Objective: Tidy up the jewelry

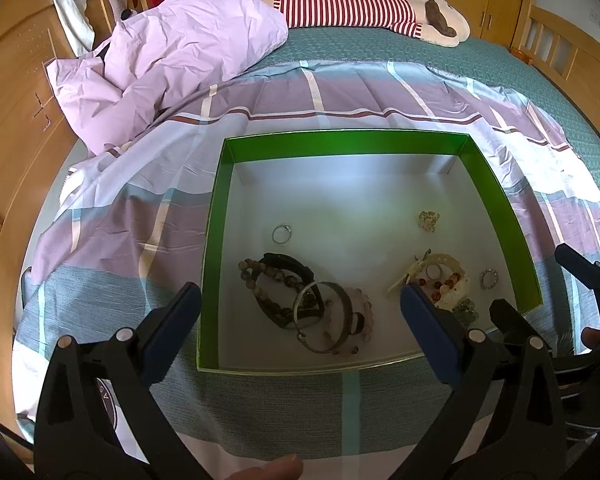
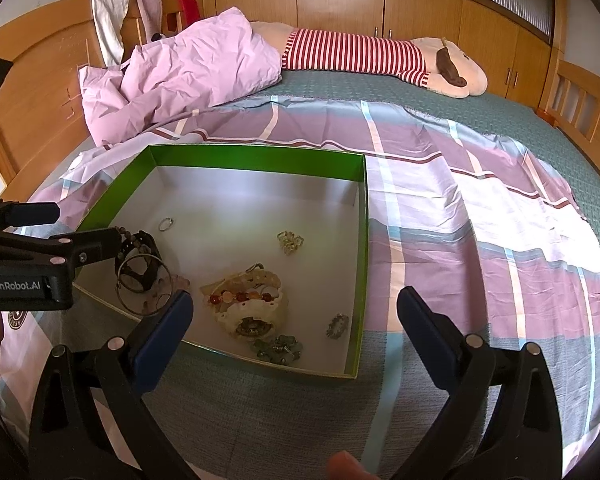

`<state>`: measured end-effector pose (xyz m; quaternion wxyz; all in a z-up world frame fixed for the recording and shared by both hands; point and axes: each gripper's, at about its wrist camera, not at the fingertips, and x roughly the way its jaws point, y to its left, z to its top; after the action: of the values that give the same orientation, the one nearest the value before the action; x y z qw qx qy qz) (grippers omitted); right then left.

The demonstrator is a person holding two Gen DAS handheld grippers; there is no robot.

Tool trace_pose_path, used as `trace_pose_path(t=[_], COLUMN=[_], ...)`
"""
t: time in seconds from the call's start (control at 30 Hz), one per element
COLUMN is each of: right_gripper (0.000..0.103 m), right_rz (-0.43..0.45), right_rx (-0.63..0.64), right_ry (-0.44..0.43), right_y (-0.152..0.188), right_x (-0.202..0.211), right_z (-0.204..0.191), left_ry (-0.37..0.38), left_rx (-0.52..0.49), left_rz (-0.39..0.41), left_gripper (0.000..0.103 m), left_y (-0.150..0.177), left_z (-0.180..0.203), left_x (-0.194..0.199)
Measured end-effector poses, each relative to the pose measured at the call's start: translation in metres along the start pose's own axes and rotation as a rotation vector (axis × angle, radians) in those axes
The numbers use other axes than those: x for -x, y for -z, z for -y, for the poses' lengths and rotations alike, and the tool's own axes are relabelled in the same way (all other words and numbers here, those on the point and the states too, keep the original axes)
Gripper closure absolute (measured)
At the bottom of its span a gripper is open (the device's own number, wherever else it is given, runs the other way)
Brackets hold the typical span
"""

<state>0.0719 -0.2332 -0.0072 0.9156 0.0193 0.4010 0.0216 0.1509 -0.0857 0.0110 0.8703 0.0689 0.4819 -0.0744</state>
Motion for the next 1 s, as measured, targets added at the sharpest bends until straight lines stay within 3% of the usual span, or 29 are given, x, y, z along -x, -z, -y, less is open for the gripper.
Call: trace_pose_path(t=[1.0], right_gripper=[0.003], right_rz=[-0.003], right_rx=[0.005], right_ry=[0.0], right_y=[0.0007], right_x=[-0.0015], right_z=[-0.0003], left_ry=[0.023], left_rx=[-0.022], left_rz=[-0.015], left_gripper=[0.004], left_y=[0.0015], left_z=[0.0039], left_x=[-0.0015])
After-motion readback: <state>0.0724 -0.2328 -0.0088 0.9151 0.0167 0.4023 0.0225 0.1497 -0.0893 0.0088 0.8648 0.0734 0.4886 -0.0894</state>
